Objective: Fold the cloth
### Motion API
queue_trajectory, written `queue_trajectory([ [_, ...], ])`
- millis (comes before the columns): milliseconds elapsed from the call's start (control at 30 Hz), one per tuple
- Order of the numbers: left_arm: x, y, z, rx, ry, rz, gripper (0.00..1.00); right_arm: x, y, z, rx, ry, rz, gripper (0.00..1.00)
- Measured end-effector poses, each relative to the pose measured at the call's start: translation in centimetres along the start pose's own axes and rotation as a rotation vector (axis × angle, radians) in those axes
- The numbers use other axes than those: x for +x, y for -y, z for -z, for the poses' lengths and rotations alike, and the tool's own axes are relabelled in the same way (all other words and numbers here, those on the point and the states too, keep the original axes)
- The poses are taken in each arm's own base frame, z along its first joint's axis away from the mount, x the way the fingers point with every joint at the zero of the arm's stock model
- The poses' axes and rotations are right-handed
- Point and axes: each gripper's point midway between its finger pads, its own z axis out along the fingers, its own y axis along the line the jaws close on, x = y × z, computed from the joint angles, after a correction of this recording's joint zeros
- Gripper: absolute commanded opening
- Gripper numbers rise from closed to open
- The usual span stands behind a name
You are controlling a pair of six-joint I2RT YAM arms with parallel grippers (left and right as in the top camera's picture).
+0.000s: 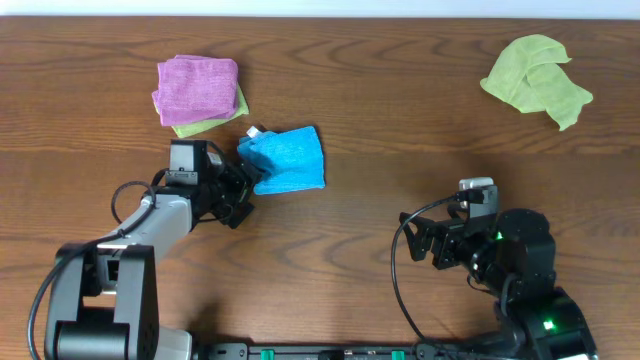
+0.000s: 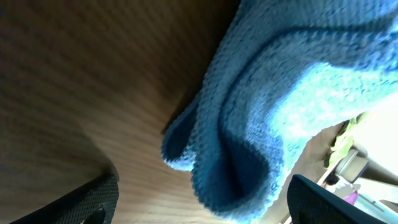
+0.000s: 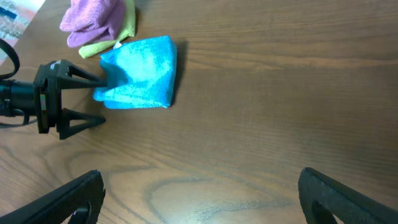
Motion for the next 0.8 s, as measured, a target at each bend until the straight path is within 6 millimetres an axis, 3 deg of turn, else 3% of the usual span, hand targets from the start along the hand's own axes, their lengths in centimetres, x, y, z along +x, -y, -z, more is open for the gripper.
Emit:
queue_trajectory([
  [367, 0.6, 1.0, -1.2, -0.024, 0.068, -0.025, 0.86, 0.0, 0.0, 0.0, 0.000, 0.000, -0.006, 0.99],
  [533, 0.3, 1.4, -1.6, -0.032, 0.125, -0.029, 0.78, 0.0, 0.0, 0.0, 0.000, 0.000, -0.006, 0.99],
  [733, -0.2, 1.9, -2.8, -0.011, 0.155, -0.028, 0.55, 0.0, 0.0, 0.0, 0.000, -0.001, -0.006, 0.99],
  [800, -0.4, 2.1, -3.2, 0.002, 0.160, -0.027, 0.40, 0.0, 0.0, 0.0, 0.000, 0.000, -0.006, 0.99],
])
